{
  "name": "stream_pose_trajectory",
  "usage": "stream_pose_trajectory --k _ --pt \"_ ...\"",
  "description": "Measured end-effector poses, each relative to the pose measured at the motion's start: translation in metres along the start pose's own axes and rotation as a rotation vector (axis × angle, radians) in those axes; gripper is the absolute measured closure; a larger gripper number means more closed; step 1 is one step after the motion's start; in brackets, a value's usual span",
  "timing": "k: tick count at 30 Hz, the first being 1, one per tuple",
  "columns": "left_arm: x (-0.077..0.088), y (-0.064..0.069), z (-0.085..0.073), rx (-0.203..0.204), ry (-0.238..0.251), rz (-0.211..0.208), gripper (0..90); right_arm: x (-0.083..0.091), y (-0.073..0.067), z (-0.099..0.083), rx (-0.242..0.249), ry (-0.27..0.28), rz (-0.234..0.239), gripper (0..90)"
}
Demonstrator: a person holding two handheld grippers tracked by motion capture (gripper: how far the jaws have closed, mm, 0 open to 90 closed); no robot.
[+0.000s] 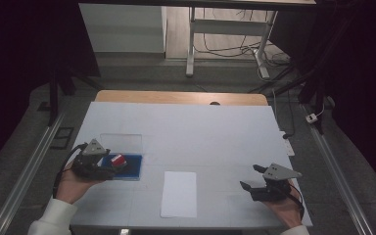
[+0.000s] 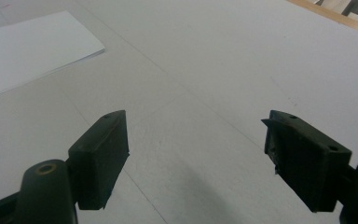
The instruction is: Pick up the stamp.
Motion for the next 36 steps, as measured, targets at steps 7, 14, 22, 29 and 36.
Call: stream_pose_trajectory --k 7,14,22,29,36 --pt "-0.012 -0.009 0.0 0.001 -0.033 -0.006 30.4 -0.001 -0.001 -0.001 0.002 -0.005 0.004 21.6" --pt "-0.021 -0.018 0.0 0.015 -0.056 -0.016 33.8 -0.002 -0.002 -0.003 0.007 -0.019 0.009 21.8" --pt "-0.029 -0.021 -0.001 0.01 -0.074 -0.017 37.6 -0.004 -0.002 -0.004 0.009 -0.027 0.011 21.9" --pt "-0.034 -0.021 -0.002 -0.004 -0.097 -0.039 48.6 -0.004 -0.002 -0.005 0.02 -0.033 0.005 22.7" --pt "-0.036 -0.021 -0.004 -0.021 -0.114 -0.053 59.9 -0.003 -0.002 -0.005 0.021 -0.035 0.0 23.1"
Point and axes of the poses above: each handheld gripper's, and its own axes: x roughly backward along the jaws, z roughly out of its top, y roughly to its right, the point moved 6 cm from there along -x, roughly forward along the jaws
